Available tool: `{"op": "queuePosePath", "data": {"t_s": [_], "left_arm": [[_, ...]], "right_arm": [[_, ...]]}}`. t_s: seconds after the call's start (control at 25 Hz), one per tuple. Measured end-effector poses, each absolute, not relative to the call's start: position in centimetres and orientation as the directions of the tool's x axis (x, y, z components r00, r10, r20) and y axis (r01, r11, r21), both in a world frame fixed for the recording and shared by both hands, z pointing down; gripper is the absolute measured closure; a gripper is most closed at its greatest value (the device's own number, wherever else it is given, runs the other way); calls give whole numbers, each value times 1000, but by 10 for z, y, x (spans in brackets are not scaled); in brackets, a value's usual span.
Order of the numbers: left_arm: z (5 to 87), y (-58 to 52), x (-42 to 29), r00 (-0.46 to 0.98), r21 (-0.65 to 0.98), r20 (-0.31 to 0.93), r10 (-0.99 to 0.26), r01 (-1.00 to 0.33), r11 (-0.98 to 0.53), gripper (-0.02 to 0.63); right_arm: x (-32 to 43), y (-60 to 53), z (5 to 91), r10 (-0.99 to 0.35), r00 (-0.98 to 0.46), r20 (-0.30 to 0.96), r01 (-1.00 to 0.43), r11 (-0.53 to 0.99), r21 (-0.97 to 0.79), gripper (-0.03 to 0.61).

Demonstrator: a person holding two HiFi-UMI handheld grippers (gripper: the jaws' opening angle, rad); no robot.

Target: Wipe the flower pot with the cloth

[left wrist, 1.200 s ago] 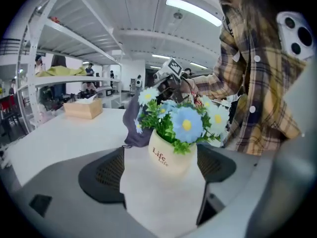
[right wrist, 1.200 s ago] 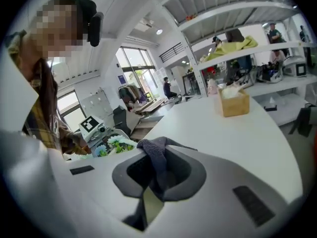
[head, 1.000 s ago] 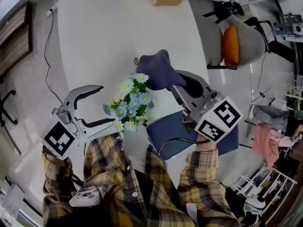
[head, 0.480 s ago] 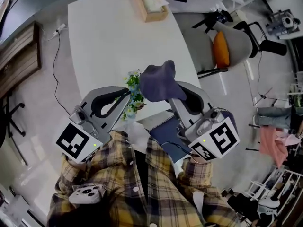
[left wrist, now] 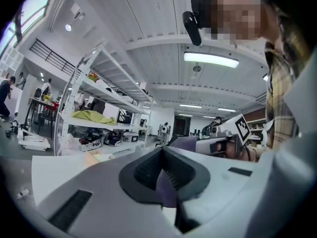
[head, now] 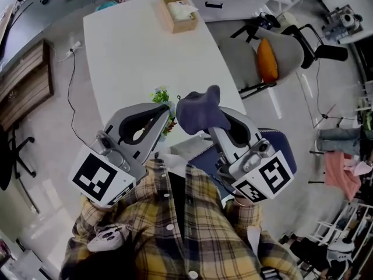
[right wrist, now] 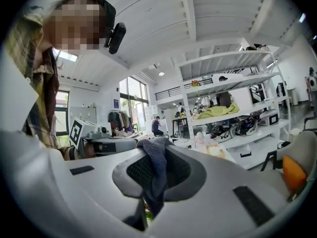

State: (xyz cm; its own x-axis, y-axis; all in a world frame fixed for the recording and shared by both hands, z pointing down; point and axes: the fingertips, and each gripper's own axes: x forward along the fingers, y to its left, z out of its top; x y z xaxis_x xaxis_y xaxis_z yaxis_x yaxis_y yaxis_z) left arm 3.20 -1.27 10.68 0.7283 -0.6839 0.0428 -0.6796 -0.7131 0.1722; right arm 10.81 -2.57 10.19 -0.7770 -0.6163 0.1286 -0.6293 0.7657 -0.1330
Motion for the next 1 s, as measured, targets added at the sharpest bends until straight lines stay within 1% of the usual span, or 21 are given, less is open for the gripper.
{"op": "queuePosePath", "data": {"t_s": [0.12,0.44,1.0], "left_arm": [[111,-8,37,735,144,58,-676,-676,-723,604],[110,-10,37,710,143,69,-701,-703,-697,604],[117,-11,35,701,150,77,-709,-711,-687,604]], "right_arm": [[107,-25,107,-607,-784,131,-621,770,-144,563],[108,-28,112,-600,-789,135,-615,775,-145,563],[106,-29,116,-597,-788,151,-615,774,-148,563]]}}
